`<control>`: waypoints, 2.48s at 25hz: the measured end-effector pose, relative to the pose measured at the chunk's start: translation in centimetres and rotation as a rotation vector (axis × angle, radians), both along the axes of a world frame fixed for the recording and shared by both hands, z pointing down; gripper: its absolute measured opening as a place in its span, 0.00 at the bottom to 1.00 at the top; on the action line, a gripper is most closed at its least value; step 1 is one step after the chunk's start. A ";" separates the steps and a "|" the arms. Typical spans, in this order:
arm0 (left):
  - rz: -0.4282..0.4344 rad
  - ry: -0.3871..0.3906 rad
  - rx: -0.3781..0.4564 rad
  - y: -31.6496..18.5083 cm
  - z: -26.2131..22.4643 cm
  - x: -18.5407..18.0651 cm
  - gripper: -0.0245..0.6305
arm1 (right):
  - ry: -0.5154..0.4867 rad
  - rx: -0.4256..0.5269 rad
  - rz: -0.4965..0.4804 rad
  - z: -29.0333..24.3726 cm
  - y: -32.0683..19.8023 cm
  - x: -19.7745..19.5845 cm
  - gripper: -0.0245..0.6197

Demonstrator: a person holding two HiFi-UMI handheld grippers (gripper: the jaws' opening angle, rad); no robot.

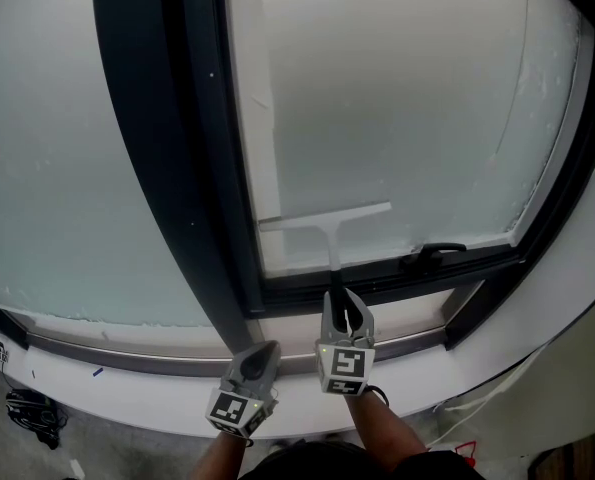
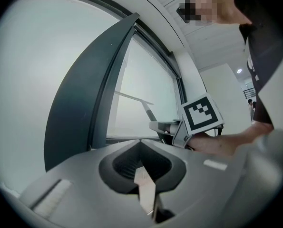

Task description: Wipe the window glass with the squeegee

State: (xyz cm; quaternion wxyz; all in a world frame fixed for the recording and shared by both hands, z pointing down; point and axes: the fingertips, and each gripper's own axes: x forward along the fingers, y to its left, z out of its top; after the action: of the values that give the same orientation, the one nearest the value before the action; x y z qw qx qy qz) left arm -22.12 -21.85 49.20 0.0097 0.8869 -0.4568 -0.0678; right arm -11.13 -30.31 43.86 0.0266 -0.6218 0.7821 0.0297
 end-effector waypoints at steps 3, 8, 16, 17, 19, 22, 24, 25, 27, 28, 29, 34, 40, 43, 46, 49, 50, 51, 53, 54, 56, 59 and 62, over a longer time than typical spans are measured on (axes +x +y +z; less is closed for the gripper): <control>0.001 -0.002 -0.009 0.1 0.2 0.0 0.04 | 0.013 -0.011 0.000 0.9 0.2 0.0 0.19; 0.004 -0.009 -0.019 0.2 0.4 0.0 0.04 | -0.008 -0.030 -0.002 1.4 0.5 -0.1 0.19; -0.023 -0.027 -0.049 -0.7 1.2 -0.8 0.04 | 0.002 -0.044 -0.006 2.5 0.7 -0.2 0.19; -0.025 -0.028 -0.043 -0.9 0.8 -0.7 0.04 | 0.015 -0.044 -0.005 2.7 0.7 -0.1 0.19; -0.025 -0.028 -0.032 -1.2 0.2 -0.5 0.04 | 0.030 -0.039 -0.007 2.9 0.8 0.0 0.19; -0.016 -0.024 -0.014 -1.5 -0.3 -0.1 0.04 | 0.011 -0.003 -0.027 2.0 1.4 -0.1 0.19; -0.014 -0.007 0.013 -1.9 -1.6 0.2 0.04 | -0.026 0.014 -0.044 0.6 1.9 -0.2 0.19; -0.013 0.001 0.027 -2.1 -2.4 0.4 0.04 | -0.041 0.027 -0.047 -0.4 2.0 -0.1 0.19; -0.002 0.016 0.062 -2.7 -4.1 0.9 0.04 | -0.035 0.076 -0.041 -2.7 1.9 0.4 0.19; 0.006 0.024 0.076 -2.8 -4.8 1.1 0.04 | -0.030 0.102 -0.037 -4.0 1.8 0.9 0.19; 0.016 0.033 0.086 -2.9 -5.4 1.4 0.04 | -0.030 0.126 -0.033 -5.3 1.6 1.3 0.19; 0.081 0.066 0.127 -2.4 -7.4 2.8 0.04 | -0.031 0.261 0.004 -13.9 -0.6 4.5 0.19; 0.149 -0.011 0.154 -3.5 -7.0 5.0 0.04 | -0.061 0.407 0.024 -25.6 -3.4 7.9 0.19; 0.168 0.006 0.182 -3.7 -8.4 6.3 0.04 | -0.082 0.453 0.020 -29.4 -3.8 9.0 0.19; 0.173 0.007 0.205 -3.9 -9.2 7.3 0.04 | -0.082 0.481 0.009 -32.4 -4.4 9.9 0.19; 0.159 0.010 0.212 -4.1 -9.6 7.9 0.04 | -0.096 0.498 -0.017 -34.6 -5.2 10.7 0.19; 0.154 0.010 0.210 -4.1 -9.5 8.1 0.04 | -0.097 0.505 -0.019 -35.2 -5.3 11.0 0.19; 0.150 0.008 0.209 -4.2 -9.4 8.2 0.04 | -0.093 0.512 -0.016 -35.5 -5.4 11.3 0.19; 0.142 0.006 0.209 -4.3 -9.3 8.3 0.04 | -0.081 0.523 -0.010 -35.8 -5.4 11.8 0.19; 0.136 0.005 0.215 -4.4 -9.4 8.3 0.04 | -0.078 0.525 -0.009 -35.8 -5.4 11.9 0.19; 0.125 -0.003 0.227 -4.6 -9.8 8.6 0.04 | -0.074 0.519 -0.016 -35.7 -5.8 12.2 0.19; 0.123 -0.033 0.232 -5.0 -10.2 9.0 0.04 | -0.078 0.512 -0.034 -35.5 -6.5 12.3 0.19; 0.115 -0.069 0.201 -4.8 -10.2 9.6 0.04 | -0.070 0.511 -0.043 -35.2 -6.5 12.3 0.19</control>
State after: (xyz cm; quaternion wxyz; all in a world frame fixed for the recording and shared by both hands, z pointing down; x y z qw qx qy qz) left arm -12.48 -26.64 38.98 -0.0911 0.9099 -0.3962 -0.0818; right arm 1.13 -36.86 8.65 0.2104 -0.5790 0.7608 0.2041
